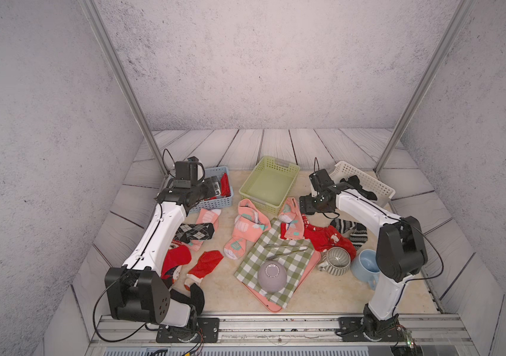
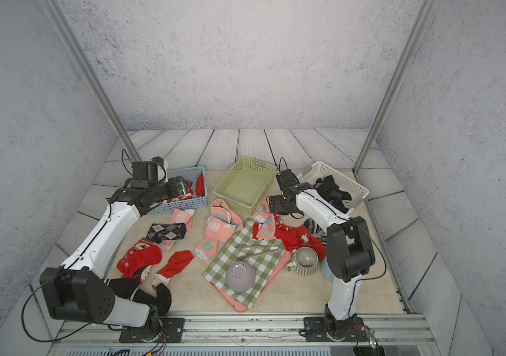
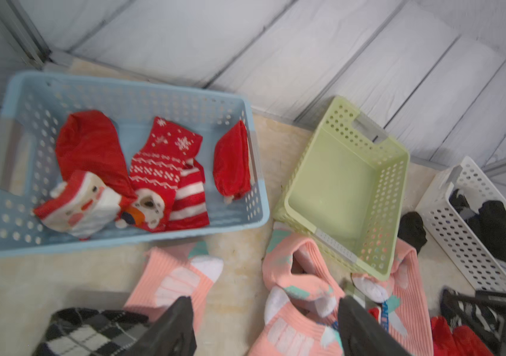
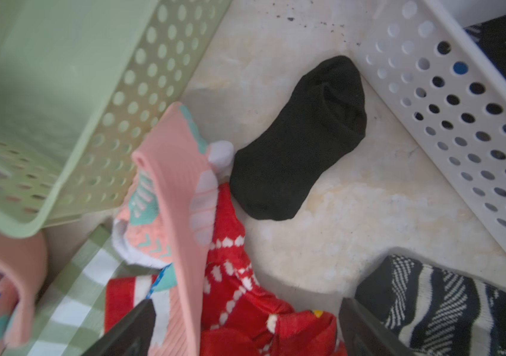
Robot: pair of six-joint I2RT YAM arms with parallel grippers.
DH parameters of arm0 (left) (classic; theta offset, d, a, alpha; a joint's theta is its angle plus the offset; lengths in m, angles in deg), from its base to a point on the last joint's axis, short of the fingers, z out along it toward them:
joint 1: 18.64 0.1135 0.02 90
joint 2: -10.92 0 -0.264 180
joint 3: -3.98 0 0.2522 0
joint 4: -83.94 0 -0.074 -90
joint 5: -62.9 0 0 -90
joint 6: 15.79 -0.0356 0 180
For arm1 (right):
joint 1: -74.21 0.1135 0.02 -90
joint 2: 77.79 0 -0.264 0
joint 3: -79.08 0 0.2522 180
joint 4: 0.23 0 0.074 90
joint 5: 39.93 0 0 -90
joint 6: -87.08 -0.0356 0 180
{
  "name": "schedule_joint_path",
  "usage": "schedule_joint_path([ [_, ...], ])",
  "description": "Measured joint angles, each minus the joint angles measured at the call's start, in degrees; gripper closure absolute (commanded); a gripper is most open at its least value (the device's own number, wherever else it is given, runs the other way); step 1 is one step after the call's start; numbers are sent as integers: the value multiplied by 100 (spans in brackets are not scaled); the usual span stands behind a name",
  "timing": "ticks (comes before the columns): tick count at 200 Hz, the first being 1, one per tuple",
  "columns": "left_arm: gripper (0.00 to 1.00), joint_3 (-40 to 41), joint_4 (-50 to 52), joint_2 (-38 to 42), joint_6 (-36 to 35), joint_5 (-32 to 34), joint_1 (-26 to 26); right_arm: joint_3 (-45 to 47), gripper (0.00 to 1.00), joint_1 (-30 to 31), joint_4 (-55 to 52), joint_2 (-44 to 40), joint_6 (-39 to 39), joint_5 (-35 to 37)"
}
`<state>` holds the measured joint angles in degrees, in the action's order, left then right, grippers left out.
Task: Sort the socks into the basket by color
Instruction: Pick up the sock from the center of the board.
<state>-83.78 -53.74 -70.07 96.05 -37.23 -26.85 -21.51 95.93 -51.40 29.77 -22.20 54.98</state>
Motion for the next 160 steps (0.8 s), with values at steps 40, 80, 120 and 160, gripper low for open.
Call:
schedule_joint_path([
  [40, 23, 935, 273, 942, 76, 42, -358, -1001, 0, -310, -33, 859, 20, 24],
  [80, 23, 1537, 452, 1777, 267, 160, -586, -1961, 0, -507, -151, 1670, 50, 7],
  [120, 23, 2041, 616, 2090, 431, 201, -721, -2277, 1, -529, -297, 2334, 74, -28],
  [160, 23, 2105, 691, 2146, 522, 195, -778, -2385, 8, -525, -393, 2697, 101, -7],
])
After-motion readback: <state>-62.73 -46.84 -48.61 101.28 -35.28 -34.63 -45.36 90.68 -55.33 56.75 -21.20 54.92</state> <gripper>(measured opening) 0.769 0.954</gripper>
